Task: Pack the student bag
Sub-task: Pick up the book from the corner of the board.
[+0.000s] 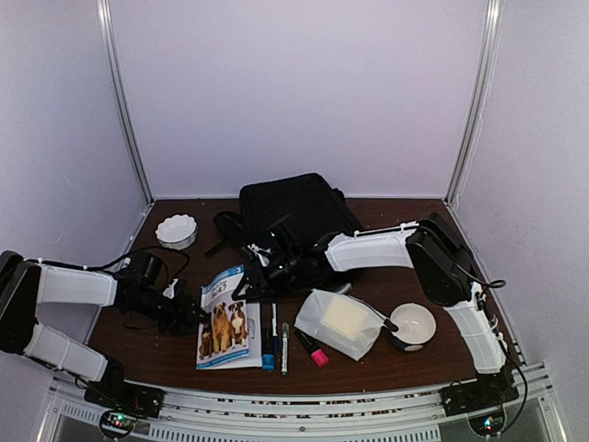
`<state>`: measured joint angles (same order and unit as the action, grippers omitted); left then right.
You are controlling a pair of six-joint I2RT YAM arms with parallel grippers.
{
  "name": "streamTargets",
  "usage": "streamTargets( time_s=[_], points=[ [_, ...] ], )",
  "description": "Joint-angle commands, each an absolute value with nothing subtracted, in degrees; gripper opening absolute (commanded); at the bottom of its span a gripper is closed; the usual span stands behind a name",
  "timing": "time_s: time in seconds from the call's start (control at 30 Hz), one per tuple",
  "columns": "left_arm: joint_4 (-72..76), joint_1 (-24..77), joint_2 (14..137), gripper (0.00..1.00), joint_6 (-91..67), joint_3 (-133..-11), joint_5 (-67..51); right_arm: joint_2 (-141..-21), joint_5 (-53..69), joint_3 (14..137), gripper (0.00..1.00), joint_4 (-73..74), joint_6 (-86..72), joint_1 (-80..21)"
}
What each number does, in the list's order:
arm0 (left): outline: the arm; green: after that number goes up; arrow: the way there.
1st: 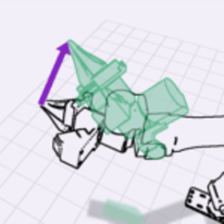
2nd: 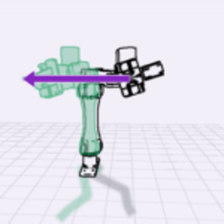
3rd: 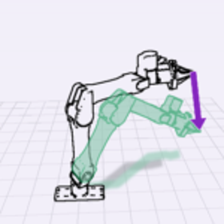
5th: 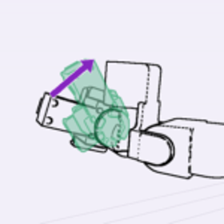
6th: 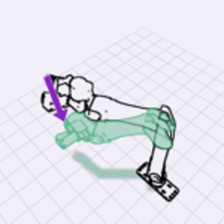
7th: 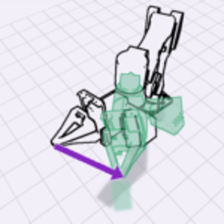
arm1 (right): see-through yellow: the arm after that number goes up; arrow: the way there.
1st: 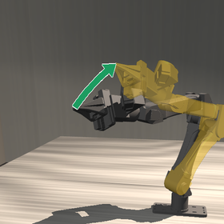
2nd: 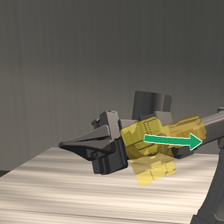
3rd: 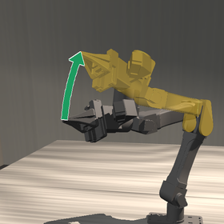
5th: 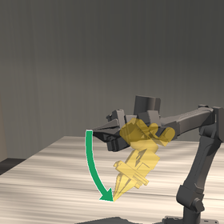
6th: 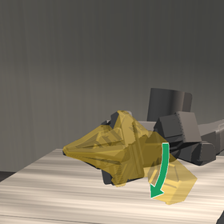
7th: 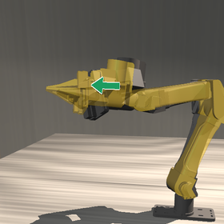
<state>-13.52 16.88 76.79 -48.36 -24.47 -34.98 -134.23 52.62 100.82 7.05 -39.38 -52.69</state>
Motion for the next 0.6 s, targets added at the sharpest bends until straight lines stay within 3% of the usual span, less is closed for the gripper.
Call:
streamTargets(
  time_s=[0.0, 0.23, 0.37, 0.57],
  points=[
    [-21.21, 18.01, 81.46, 0.49, -48.56, -19.73, -25.31, -133.41, 51.85, 102.53, 0.37, 9.39, -37.82, -53.59],
    [-22.59, 18.02, 79.33, 0.5, -49.13, -19.69, -23.3, -133.92, 53.26, 101.73, 0.6, 5.54, -42.21, -53.54],
    [-22.51, 18.01, 79.57, 0.5, -49.15, -19.65, -23.12, -134.0, 59.17, 98.9, 0.61, -10.57, -55.1, -53.59],
    [-22.49, 18.01, 79.28, 0.5, -49.31, -19.25, -23.03, -130.48, 59.08, 94.97, 0.59, -14.73, -58.26, -53.35]
  ],
)
